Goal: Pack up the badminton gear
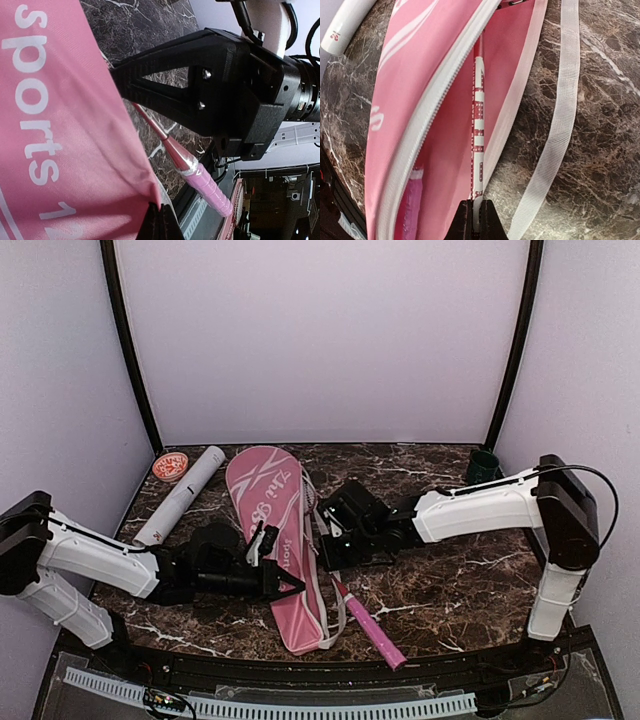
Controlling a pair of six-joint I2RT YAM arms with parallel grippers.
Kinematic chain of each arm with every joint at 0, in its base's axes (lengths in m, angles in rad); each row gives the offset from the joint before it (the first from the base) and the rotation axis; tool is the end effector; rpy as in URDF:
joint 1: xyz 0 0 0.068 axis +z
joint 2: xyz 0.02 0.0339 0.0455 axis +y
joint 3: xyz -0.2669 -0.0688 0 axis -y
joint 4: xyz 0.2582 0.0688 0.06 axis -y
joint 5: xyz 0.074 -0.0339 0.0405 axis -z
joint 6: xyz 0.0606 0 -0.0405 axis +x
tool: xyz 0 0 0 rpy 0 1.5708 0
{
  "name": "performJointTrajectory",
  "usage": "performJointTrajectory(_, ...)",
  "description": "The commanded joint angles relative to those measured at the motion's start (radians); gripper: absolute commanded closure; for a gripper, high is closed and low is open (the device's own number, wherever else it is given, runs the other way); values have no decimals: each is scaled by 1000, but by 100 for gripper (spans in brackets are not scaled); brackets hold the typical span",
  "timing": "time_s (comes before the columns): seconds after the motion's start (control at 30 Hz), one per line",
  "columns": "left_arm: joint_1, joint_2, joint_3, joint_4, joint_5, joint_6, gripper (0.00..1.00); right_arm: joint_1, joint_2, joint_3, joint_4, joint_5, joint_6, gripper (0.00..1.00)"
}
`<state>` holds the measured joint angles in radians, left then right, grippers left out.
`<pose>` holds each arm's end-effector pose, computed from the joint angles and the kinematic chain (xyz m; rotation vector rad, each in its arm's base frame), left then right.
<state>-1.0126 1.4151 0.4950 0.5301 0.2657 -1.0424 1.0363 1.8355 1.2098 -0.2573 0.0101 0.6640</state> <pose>0.1482 -0.2674 0.1577 0.1726 2.3156 -1.4865 0.2143 0.3608 0.1645 -0.4757 2.5515 0.6898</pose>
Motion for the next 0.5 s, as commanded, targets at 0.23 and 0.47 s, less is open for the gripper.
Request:
performJointTrajectory(0.23, 0, 46, 75, 39, 126, 71, 100, -12, -94, -152, 245, -37, 69, 100)
performJointTrajectory(0.47, -1, 200, 221, 56, 289, 120, 100, -12, -254, -348, 239, 4, 130, 100)
